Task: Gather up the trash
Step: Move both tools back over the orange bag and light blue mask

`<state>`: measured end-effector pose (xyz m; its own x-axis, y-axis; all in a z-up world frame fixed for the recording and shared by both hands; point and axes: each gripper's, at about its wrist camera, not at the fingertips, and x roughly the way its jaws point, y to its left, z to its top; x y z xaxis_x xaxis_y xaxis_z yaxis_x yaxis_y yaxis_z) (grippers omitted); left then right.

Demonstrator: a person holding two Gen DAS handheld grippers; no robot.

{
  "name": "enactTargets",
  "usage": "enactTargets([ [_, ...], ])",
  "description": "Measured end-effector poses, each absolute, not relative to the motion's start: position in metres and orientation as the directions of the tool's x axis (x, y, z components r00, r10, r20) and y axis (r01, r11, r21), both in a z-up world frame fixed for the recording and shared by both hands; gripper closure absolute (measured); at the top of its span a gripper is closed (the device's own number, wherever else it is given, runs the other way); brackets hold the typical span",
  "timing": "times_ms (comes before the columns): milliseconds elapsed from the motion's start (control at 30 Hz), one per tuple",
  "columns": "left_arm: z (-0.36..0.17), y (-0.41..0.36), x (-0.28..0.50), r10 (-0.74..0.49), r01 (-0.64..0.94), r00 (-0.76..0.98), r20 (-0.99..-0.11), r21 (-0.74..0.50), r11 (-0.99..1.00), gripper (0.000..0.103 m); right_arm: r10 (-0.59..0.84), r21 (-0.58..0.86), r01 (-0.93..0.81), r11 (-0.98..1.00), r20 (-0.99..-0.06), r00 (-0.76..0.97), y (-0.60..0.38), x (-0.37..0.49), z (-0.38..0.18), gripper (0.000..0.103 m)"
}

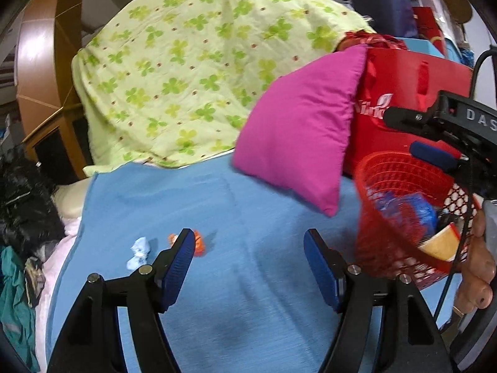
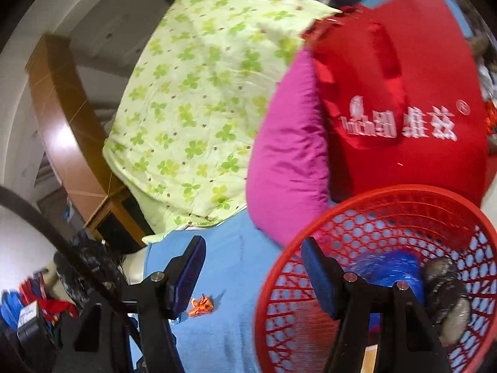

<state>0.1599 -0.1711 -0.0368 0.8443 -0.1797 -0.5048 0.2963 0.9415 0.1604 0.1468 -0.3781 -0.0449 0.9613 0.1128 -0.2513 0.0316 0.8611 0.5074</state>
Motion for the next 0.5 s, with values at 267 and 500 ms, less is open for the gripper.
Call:
enactTargets([
  [267, -0.047, -0.125, 0.17, -0.11, 0.215, 0.844, -0.524, 0.143, 0.966, 0.03, 0.14, 0.338, -0.066, 0.939, -0.197, 0.97, -0.308, 0.151, -0.038, 0.035],
  [500, -0.063, -0.088, 0.178, -0.039, 0.137, 0.835, -0.549, 0.139, 0.981, 0.03, 0.171, 0.31, -0.094, 0.946, -0.233, 0.957, -0.275, 0.166, -0.046, 0.035],
])
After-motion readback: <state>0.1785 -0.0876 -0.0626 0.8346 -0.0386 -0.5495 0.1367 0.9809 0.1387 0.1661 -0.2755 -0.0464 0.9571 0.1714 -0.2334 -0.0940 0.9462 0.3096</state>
